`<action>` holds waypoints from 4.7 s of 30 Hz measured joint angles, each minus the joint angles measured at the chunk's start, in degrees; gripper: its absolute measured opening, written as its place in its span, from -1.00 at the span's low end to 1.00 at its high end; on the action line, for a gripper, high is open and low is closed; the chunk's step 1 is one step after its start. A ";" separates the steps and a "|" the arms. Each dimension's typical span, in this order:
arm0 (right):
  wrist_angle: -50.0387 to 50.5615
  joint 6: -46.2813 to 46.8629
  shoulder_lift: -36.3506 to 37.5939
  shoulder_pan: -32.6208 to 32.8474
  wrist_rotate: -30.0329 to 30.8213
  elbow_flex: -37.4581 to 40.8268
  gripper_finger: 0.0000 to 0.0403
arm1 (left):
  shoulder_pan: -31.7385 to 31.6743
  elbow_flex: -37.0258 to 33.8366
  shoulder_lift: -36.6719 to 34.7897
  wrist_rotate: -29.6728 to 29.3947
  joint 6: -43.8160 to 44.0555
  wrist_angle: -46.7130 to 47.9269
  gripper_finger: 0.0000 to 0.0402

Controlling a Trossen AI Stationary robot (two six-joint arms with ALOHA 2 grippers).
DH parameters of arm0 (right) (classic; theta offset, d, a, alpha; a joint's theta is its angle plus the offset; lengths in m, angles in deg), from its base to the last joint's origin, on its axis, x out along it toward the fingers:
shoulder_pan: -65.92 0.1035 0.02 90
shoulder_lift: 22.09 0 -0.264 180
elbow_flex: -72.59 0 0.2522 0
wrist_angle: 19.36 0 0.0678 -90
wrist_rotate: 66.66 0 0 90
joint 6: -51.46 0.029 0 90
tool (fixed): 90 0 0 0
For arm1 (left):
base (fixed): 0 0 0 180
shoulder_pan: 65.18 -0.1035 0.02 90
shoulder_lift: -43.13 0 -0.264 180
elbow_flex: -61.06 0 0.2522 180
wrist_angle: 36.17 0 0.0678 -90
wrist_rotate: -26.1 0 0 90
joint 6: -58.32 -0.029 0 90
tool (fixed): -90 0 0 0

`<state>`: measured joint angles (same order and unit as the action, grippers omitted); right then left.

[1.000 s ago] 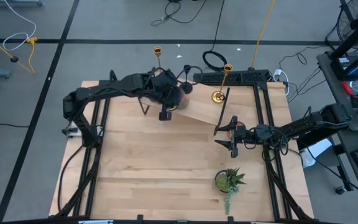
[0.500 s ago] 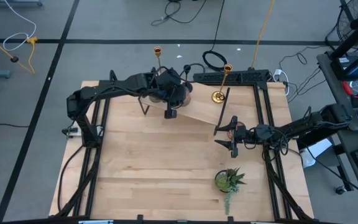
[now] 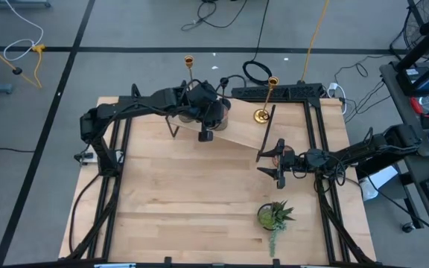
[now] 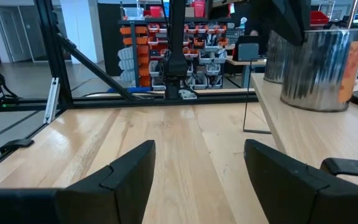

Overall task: Pick & Place candle stick holders
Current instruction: Put the bottom orange scented candle holder on the shelf, then put the orange scented candle holder on the shelf align with the other orange scented candle

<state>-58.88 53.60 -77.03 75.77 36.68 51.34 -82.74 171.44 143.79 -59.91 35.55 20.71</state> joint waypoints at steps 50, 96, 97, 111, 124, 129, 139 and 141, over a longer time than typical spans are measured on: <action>0.02 -0.03 0.01 0.00 -0.01 0.00 0.20 | 3.10 0.00 -0.12 -8.97 -3.02 -1.69 -0.92; 0.75 -0.03 0.02 0.01 -0.02 -0.02 0.20 | 19.14 -0.01 -12.38 -22.34 6.47 5.87 -0.52; 0.85 -0.03 0.01 0.01 -0.02 -0.02 0.20 | 20.22 -0.01 -13.45 -22.32 8.63 7.82 -0.52; -1.95 0.14 0.02 0.01 -0.07 -0.02 0.20 | 38.29 -5.53 -19.83 -22.80 20.01 17.09 -0.52; -1.01 2.65 -0.02 -0.01 -9.60 -0.48 0.20 | 42.83 -45.38 -32.99 -22.39 14.80 -21.52 -0.52; 6.09 1.39 0.01 0.00 -12.06 -6.15 0.20 | 41.51 -55.92 -39.35 -22.55 15.19 -33.01 -0.52; 58.19 -2.54 -1.38 1.85 -10.49 -29.00 0.20 | 39.34 -63.15 -44.97 -22.19 12.76 -41.73 -0.52; 62.77 -2.36 -0.72 2.98 -10.45 -30.22 0.20 | 39.34 -63.42 -44.91 -22.09 12.81 -41.57 -0.52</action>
<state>3.90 51.24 -77.75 78.76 26.23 21.11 -43.41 108.01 98.88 -82.00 48.36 -20.87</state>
